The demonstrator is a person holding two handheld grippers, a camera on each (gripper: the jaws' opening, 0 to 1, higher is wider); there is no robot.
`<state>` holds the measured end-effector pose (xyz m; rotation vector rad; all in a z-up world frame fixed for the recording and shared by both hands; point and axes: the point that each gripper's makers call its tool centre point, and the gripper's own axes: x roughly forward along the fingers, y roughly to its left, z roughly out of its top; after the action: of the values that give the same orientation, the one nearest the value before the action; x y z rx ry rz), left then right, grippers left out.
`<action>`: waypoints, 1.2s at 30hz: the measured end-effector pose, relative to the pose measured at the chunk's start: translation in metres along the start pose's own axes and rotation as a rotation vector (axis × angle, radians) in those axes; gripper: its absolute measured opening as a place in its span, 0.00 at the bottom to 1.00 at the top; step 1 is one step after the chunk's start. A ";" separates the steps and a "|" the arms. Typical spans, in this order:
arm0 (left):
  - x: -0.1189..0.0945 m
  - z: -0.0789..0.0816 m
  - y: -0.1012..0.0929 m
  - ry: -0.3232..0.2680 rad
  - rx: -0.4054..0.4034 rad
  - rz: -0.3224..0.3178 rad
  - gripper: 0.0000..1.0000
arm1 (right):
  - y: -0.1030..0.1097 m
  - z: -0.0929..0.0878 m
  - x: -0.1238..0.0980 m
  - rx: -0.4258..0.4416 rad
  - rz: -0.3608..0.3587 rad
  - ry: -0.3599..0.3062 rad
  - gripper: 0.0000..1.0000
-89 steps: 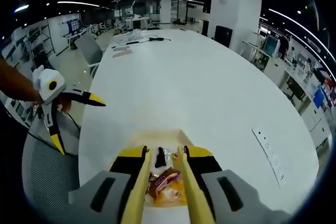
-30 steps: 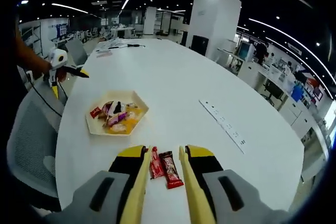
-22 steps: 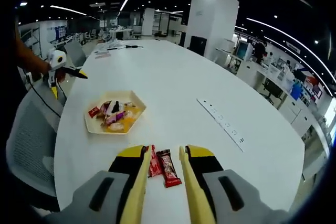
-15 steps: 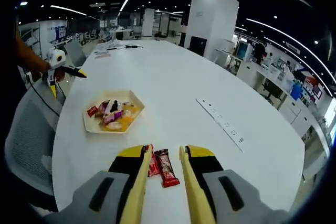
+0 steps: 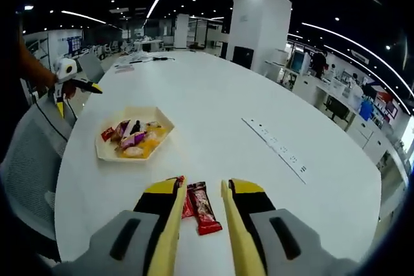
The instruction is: Place the target food into the container with the food tongs after gripping and lifting it, then release it inside without dropping or visibly crushing the food.
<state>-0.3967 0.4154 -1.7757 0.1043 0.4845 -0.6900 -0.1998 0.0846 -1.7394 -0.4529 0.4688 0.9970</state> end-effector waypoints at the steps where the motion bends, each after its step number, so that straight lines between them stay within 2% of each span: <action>1: 0.000 0.000 0.000 0.001 0.001 0.001 0.99 | 0.000 -0.003 0.003 0.005 0.004 0.000 0.29; 19: 0.002 -0.005 0.001 0.028 -0.002 0.012 0.99 | 0.000 -0.043 0.035 0.028 0.046 0.060 0.29; 32: 0.002 -0.007 0.001 0.038 -0.006 0.013 0.99 | -0.001 -0.056 0.047 0.025 0.059 0.082 0.29; 36: 0.002 -0.007 0.002 0.036 -0.009 0.015 0.99 | -0.001 -0.064 0.051 0.006 0.067 0.115 0.29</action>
<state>-0.3966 0.4177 -1.7829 0.1115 0.5209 -0.6724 -0.1866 0.0829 -1.8200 -0.4934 0.5929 1.0372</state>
